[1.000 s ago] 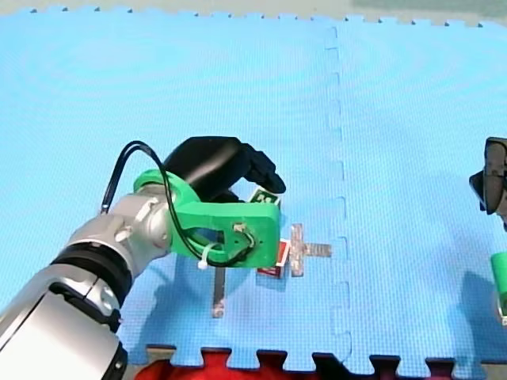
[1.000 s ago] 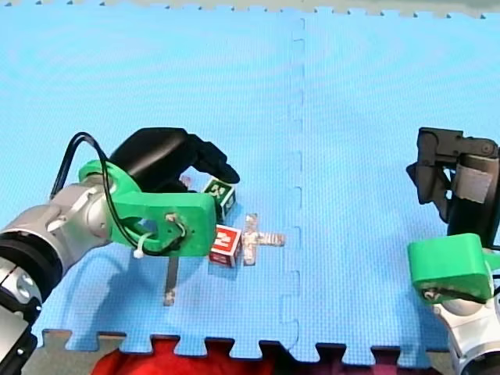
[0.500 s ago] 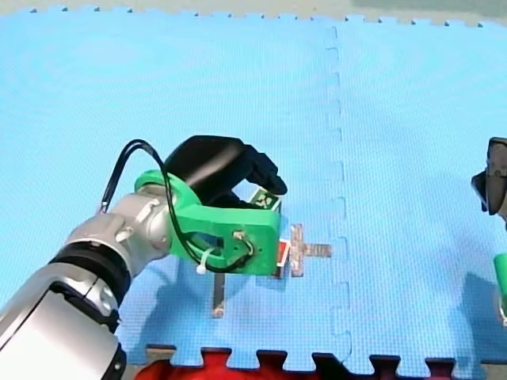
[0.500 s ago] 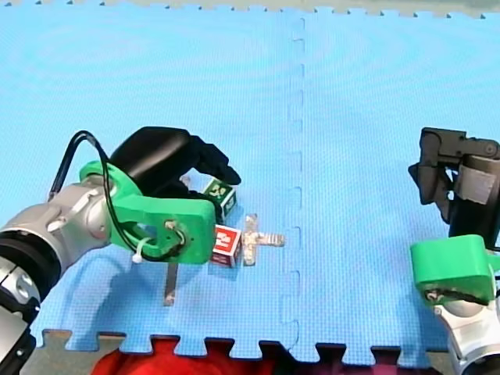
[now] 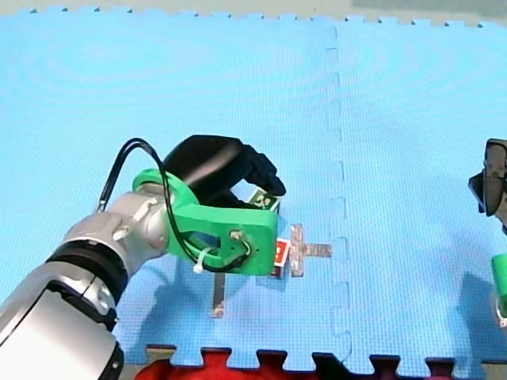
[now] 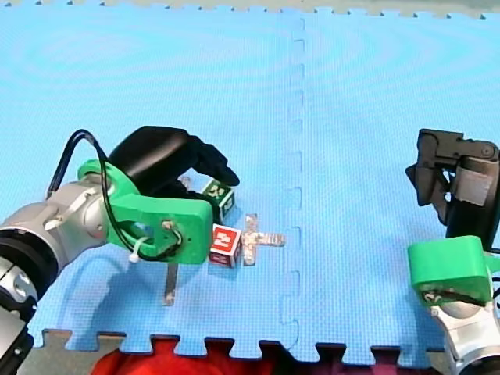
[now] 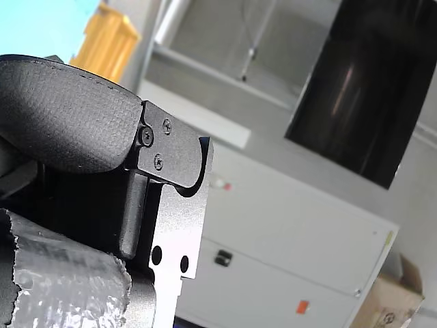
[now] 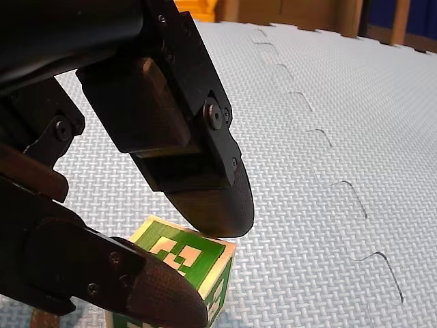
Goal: Stack cube left
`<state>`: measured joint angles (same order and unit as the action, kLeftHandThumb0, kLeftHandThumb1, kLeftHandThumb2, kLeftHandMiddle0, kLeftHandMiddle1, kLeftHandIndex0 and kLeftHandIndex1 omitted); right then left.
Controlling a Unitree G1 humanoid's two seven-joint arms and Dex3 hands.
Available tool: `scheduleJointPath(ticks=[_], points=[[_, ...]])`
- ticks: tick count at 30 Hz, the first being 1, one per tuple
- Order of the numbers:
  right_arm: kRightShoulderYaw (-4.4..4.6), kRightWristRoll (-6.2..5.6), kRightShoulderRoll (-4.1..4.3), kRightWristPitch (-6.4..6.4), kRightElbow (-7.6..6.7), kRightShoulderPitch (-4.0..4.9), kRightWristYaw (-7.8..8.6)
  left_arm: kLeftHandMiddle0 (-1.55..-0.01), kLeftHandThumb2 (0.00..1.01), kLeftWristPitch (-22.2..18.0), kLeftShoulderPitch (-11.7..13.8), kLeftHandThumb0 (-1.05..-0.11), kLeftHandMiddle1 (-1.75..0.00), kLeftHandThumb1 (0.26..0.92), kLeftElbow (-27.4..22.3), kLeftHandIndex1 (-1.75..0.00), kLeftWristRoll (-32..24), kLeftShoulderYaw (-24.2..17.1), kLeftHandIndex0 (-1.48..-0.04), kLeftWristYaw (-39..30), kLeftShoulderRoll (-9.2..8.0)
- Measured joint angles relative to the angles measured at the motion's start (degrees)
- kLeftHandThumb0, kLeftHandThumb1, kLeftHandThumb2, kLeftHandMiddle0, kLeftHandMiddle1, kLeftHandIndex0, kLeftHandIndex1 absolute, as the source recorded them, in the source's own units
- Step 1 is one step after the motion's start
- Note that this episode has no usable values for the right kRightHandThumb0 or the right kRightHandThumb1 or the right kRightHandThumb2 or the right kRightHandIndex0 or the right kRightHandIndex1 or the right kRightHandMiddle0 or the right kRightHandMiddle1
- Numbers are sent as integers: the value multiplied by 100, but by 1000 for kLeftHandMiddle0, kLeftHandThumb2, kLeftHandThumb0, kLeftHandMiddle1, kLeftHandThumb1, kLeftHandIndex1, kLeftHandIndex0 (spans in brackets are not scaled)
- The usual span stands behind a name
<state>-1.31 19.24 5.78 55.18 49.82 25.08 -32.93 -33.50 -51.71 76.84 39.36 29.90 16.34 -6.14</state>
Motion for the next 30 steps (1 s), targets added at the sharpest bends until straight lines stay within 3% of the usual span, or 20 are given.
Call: scheduleJointPath(ticks=[9,12,15,20,30], points=[[-5,16,-29,-41,11,-20,-27,-994,15,-262,-23,-461,-1746,844,-62,0,-44,-37,-1219,36,-15],[-5,24,-38,-57,3,-39,-47,-991,16,-519,-18,-470,-1746,855,-130,0,-8,-8,-1160,227,-74],[-4,27,-39,-65,-3,-52,-53,-984,18,-1010,-14,-489,-1746,869,-227,-13,-62,-89,-1179,624,-183],[-2,37,-36,-71,4,-61,-58,-982,21,-1259,-95,-496,-1746,892,-287,-36,-59,-155,-1234,1155,-287],[10,42,-36,-80,47,-59,-75,-940,9,-1781,-283,-471,-1746,895,-461,-22,-415,-521,-1232,1059,-419]])
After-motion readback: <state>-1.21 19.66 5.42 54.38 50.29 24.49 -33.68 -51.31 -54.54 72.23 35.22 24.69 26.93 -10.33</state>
